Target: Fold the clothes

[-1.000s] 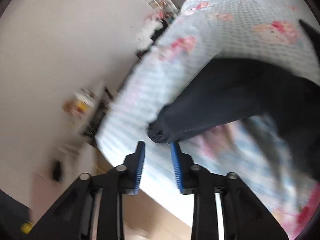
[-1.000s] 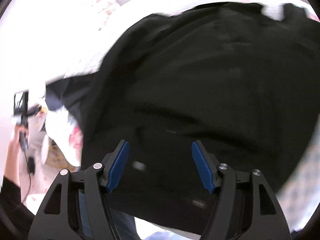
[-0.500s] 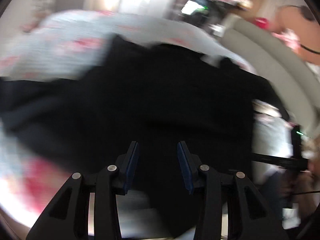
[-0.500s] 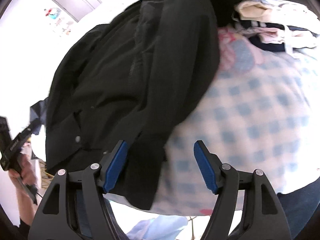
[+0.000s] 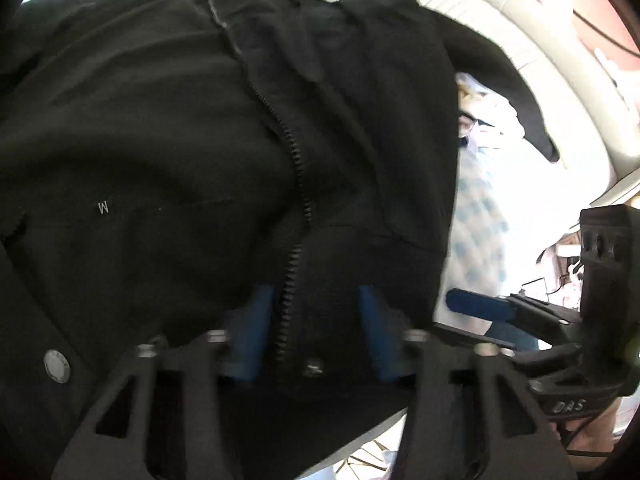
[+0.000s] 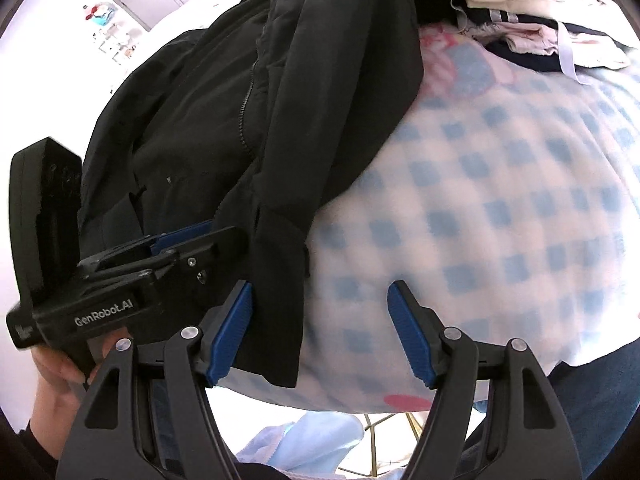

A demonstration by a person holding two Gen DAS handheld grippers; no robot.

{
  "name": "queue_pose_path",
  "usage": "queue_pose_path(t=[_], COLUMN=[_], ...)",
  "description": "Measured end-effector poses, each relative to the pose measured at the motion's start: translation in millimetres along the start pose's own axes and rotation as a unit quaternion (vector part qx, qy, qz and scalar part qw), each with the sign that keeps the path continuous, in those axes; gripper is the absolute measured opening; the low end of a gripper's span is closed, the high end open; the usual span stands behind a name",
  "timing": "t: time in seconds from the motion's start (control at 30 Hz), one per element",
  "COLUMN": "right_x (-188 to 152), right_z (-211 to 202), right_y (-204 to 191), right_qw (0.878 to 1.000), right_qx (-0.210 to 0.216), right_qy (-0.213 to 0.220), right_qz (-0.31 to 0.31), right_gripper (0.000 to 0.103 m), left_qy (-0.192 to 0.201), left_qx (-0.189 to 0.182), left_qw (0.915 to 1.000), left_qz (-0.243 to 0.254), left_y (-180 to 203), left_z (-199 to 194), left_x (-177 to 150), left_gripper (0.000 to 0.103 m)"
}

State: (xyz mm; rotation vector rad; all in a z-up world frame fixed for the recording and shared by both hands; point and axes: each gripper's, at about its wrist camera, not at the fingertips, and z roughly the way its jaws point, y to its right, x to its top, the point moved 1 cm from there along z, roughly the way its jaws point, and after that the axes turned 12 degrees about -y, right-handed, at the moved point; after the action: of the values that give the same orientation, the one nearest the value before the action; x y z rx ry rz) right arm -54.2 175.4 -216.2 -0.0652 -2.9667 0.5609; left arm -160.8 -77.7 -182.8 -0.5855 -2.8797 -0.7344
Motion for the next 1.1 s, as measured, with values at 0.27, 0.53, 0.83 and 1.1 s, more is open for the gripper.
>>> queue_pose_path(t=[0.27, 0.53, 0.83, 1.1], right_x=[5.2, 6.7, 30.0, 16.5], right_z=[-14.2, -13.1, -1.6, 19.2], right_y=[14.5, 23.1, -27.1, -23.7], right_qw=[0.999, 0.999, 0.997, 0.998], right_qx=[0.014, 0.020, 0.056, 0.017], right_qy=[0.022, 0.020, 0.012, -0.020], right_qz=[0.021, 0.036, -0.056, -0.061], right_gripper=[0.071, 0.071, 0.078, 0.074], left_qy=[0.108, 0.065, 0.048, -0.031], left_qx=[-0.028, -0.021, -0.069, -0.010], left_qw=[0.9930, 0.9919, 0.9889, 0.9969], left_qz=[-0.040, -0.107, -0.122, -0.071], left_y=[-26.0, -63.5, -72.6, -54.8], left_z=[-86.1, -52.0, -47.1, -24.3], left_x=[-20.7, -51.3, -47.6, -49.5], left_gripper=[0.011, 0.012, 0.042, 0.022])
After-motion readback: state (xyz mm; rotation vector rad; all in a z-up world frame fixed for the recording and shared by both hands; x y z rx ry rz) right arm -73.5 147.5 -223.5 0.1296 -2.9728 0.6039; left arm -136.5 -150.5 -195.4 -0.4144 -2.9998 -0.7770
